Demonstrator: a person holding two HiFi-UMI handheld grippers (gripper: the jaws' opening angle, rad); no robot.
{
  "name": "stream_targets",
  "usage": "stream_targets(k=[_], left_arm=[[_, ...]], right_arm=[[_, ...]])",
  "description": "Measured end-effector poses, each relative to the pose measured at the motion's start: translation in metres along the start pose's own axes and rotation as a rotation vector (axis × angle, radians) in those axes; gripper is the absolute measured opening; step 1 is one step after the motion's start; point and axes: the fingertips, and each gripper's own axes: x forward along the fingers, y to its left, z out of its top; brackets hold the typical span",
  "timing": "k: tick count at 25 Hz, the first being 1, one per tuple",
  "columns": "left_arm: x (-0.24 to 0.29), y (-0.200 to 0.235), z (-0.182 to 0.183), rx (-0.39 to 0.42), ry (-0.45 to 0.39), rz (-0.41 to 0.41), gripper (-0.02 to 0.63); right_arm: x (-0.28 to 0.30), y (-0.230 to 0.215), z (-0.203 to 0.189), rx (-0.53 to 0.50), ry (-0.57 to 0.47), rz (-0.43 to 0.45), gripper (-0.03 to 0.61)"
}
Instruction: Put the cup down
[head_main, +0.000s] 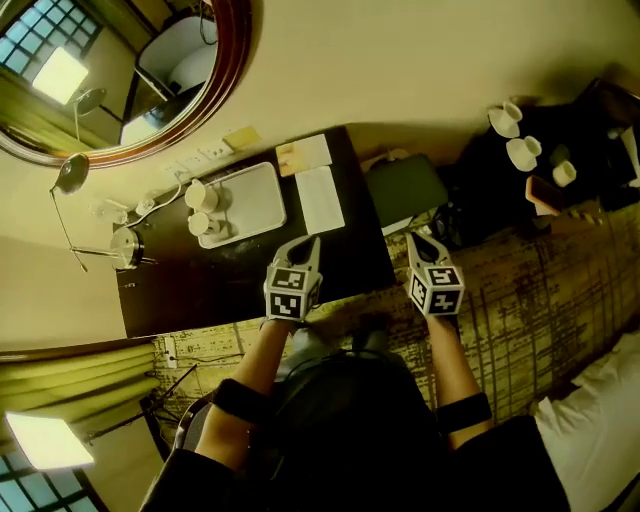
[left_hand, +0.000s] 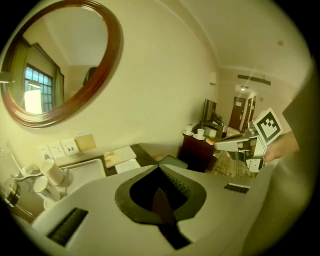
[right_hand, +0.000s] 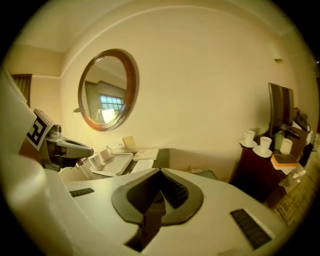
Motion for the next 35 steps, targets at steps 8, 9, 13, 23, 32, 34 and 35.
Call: stream_targets(k=[8, 9, 13, 23, 32, 34, 35], left_arm=[[-0.086, 0.132, -0.035, -0.106, -0.073, 0.208, 0.002], [-0.097, 0.143, -0.039, -0.119, -0.075, 0.222, 0.002], [-0.135, 0.182, -0.057, -0.169, -0.086, 0.268, 0.002], [-0.196, 0.269, -0.096, -0.211, -0.117, 0.364, 0.002], [-0.206, 0.28, -0.102, -0.293, -0.106, 0.454, 0.002], [-0.206, 0.279, -0.104, -0.31, -0.099, 0.478, 0.002], [-0.206, 0.28, -0.103, -0.312, -0.097, 0.488, 0.002]], right_arm=[[0.059, 0.18, 0.03, -0.209, 0.015, 0.262, 0.009], [0.064, 0.2, 0.031, -0.229, 0.018, 0.291, 0.009], [0.081, 0.271, 0.029, -0.299, 0.028, 0.394, 0.008], [0.123, 0.38, 0.016, -0.392, 0.048, 0.5, 0.009], [0.14, 0.414, 0.029, -0.494, 0.066, 0.631, 0.021], [0.146, 0.415, 0.025, -0.508, 0.084, 0.652, 0.026], [0.15, 0.416, 0.022, -0.515, 0.096, 0.659, 0.044]])
